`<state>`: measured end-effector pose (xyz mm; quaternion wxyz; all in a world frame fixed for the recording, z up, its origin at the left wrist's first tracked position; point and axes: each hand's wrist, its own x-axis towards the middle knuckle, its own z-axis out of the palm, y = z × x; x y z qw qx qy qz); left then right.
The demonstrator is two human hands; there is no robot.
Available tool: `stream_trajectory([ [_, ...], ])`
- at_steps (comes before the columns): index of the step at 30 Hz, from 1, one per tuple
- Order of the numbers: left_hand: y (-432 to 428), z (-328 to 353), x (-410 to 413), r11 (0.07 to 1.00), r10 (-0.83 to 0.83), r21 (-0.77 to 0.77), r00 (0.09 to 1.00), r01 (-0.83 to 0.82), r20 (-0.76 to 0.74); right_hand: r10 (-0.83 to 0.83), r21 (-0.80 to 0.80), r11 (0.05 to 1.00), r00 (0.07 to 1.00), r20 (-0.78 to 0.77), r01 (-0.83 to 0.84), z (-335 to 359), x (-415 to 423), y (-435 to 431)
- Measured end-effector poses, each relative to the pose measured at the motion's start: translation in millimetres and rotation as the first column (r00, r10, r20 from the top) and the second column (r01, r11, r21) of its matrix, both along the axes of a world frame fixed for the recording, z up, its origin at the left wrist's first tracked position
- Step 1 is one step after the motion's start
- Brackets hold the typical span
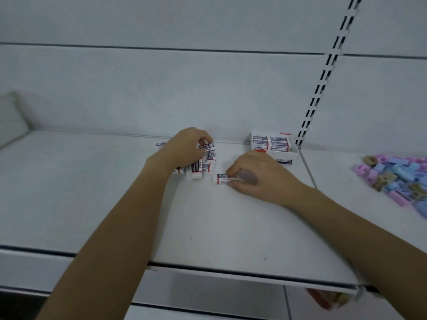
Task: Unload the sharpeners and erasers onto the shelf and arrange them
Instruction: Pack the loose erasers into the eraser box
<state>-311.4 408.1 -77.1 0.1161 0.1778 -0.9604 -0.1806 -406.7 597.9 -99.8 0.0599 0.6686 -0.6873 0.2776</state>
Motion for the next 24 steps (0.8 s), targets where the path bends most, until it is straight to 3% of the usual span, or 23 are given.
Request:
stream_trajectory([
  [6, 5.3, 1.6, 1.3, 0.998, -0.038, 0.055, 0.998, 0.041, -0.044, -0.025, -0.008, 1.000, 0.995, 0.095, 0.026, 1.5, -5.3, 4.3],
  [9, 6.3, 3.1, 0.2, 0.986, -0.023, 0.160, 0.985, 0.051, -0.170, -0.075, -0.048, 0.996, 0.993, 0.095, 0.079, 1.7, -11.2, 6.1],
  [12, 11.8, 13.6, -0.4, 0.864, 0.099, 0.488, 0.907, 0.126, -0.409, -0.118, -0.070, 0.990, 0.989, 0.090, 0.124, 2.2, -14.8, 7.2],
  [14, 17.1, 18.5, -0.2, 0.774, 0.176, 0.610, 0.869, 0.169, -0.464, -0.128, -0.080, 0.988, 0.989, 0.073, 0.134, 2.5, -15.2, 8.3],
  [21, 37.8, 15.6, -6.2, 0.587, 0.185, 0.764, 0.875, 0.266, -0.447, -0.181, -0.100, 0.975, 0.973, 0.143, 0.196, 7.5, -11.3, 10.0],
  [24, 42.2, 15.1, -7.4, 0.554, 0.200, 0.787, 0.874, 0.272, -0.443, -0.188, -0.110, 0.970, 0.958, 0.217, 0.216, 14.0, -15.5, 14.7],
])
